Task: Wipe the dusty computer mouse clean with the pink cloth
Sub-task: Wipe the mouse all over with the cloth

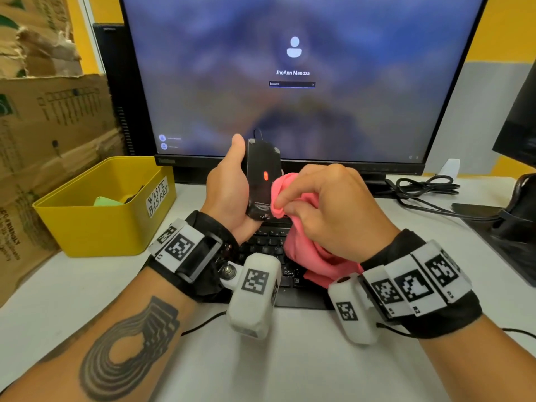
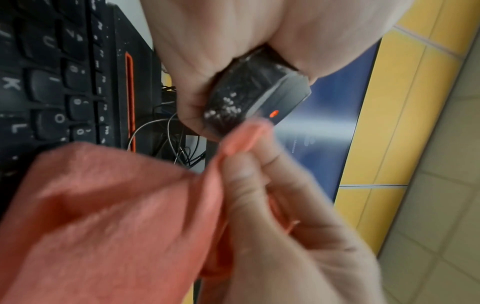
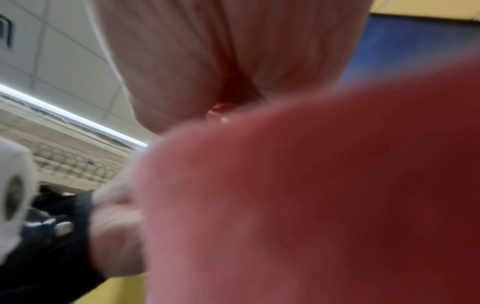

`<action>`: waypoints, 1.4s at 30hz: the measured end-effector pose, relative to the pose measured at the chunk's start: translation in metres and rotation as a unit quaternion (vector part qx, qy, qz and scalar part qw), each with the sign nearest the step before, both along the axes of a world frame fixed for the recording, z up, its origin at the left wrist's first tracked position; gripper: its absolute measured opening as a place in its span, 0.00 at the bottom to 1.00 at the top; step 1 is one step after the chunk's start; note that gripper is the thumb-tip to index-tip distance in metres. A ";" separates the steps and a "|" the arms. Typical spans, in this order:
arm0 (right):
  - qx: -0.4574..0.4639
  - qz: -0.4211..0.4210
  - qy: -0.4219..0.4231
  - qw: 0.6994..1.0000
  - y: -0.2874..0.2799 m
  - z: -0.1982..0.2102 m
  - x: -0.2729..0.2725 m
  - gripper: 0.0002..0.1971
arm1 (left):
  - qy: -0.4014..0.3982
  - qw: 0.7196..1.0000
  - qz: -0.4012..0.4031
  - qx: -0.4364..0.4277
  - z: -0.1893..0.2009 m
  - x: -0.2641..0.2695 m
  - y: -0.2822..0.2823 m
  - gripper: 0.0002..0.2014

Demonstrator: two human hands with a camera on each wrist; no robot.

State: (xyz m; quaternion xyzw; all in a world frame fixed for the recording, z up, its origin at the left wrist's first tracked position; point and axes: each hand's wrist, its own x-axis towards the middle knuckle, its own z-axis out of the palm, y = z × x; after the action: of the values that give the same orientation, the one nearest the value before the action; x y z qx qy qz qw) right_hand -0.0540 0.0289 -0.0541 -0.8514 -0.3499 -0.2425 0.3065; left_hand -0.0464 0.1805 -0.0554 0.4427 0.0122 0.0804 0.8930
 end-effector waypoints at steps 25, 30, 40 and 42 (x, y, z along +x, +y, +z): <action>0.081 0.011 0.009 0.997 0.001 0.004 -0.005 0.12 | 0.007 1.000 -0.020 -0.013 -0.004 0.008 0.004 0.35; 0.116 0.057 -0.014 0.992 0.013 0.002 -0.012 0.07 | 0.040 0.997 -0.065 -0.022 -0.009 0.013 0.005 0.38; 0.025 0.009 -0.045 0.999 0.007 -0.005 0.005 0.13 | 0.056 0.995 -0.029 -0.072 -0.003 0.017 0.011 0.40; 0.041 -0.011 -0.039 0.998 -0.001 -0.003 0.009 0.11 | 0.041 0.993 -0.057 -0.097 0.004 0.015 0.014 0.40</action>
State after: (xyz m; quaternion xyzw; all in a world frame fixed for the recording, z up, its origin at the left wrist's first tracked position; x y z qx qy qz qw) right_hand -0.0448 0.0276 -0.0570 -0.8317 -0.3419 -0.2934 0.3244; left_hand -0.0313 0.1941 -0.0510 0.3572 0.0315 0.0098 0.9334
